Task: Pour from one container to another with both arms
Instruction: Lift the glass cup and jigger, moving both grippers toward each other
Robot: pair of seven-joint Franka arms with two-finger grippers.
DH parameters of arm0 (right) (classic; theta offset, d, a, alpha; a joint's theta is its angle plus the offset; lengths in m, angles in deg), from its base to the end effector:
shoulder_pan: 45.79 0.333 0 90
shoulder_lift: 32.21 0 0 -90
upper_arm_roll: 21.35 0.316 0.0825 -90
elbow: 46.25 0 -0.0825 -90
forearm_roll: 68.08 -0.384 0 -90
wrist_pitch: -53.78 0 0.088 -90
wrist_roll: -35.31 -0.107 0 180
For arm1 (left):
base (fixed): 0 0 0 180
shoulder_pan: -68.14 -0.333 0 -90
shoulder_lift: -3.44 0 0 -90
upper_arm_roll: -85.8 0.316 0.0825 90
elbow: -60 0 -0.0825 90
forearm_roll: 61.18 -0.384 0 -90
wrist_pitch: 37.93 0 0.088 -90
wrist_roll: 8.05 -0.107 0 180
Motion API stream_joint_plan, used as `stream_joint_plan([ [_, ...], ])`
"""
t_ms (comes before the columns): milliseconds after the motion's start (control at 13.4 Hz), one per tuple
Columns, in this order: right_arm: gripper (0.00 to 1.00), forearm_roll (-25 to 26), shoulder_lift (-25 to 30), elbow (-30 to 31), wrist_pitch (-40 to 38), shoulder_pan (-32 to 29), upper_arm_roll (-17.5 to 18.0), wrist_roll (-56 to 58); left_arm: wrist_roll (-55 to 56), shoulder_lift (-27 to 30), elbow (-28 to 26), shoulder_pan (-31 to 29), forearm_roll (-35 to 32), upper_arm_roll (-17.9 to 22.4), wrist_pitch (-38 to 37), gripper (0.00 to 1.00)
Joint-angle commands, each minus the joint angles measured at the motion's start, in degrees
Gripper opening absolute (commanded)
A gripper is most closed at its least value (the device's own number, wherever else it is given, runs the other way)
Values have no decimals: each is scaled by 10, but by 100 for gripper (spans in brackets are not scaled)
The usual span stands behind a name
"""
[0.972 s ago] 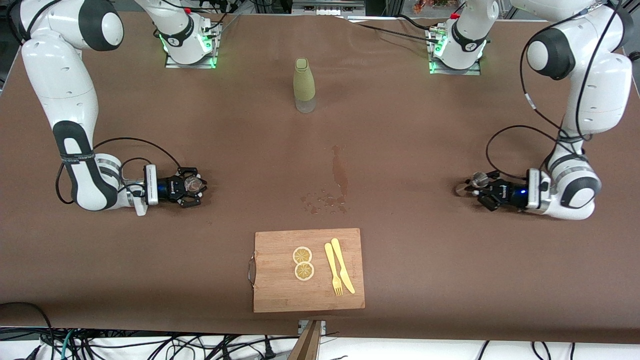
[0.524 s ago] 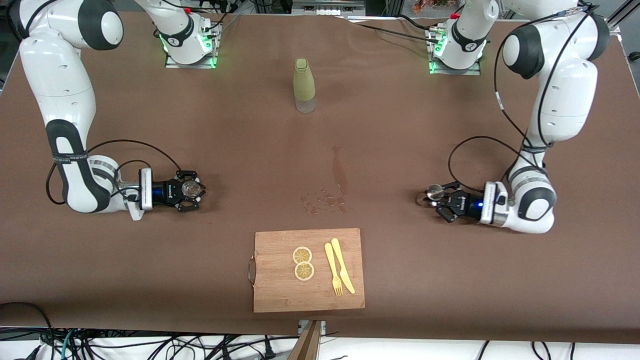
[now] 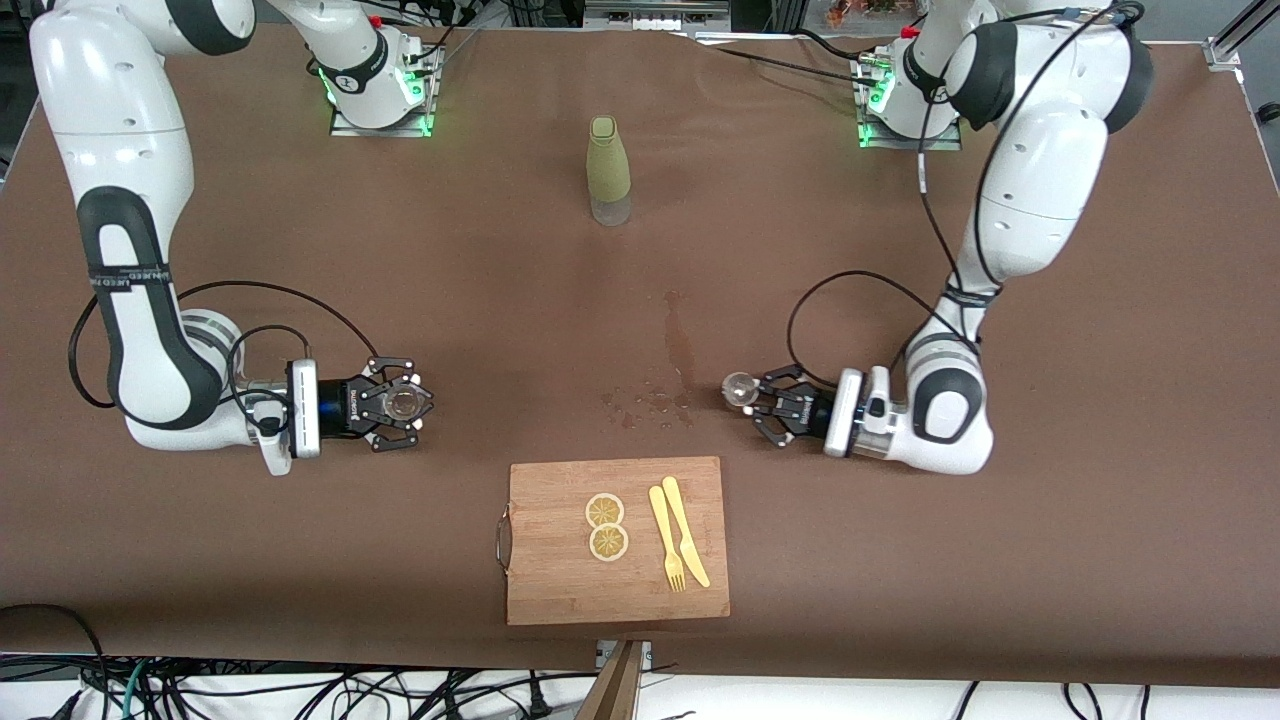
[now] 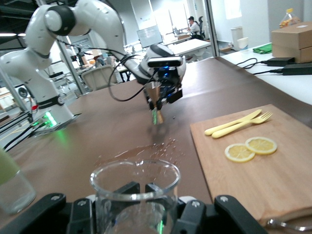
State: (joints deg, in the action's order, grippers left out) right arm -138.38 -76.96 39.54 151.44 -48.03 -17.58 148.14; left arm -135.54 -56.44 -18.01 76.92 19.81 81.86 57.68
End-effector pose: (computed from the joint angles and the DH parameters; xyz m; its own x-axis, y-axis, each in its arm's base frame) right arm 0.6823 0.0990 0.2273 0.2570 0.3195 0.9121 0.9586 0.0356 -0.2826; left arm 0.6554 -0.2364 0.1145 0.1410 -0.1542 0.9779 -0.9619 0.2123 0.1722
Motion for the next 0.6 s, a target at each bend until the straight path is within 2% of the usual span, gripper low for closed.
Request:
stream_joint_plan([
  [0,5,-2,12,-20,58,10,28,-77,-1,6,1,34,42,0,40,0],
  [299,5,8,54,-27,182,91,29,-169,-1,4,2,74,82,-11,87,0],
  [524,5,49,64,-28,234,125,30,-224,0,0,19,91,82,-13,99,0],
])
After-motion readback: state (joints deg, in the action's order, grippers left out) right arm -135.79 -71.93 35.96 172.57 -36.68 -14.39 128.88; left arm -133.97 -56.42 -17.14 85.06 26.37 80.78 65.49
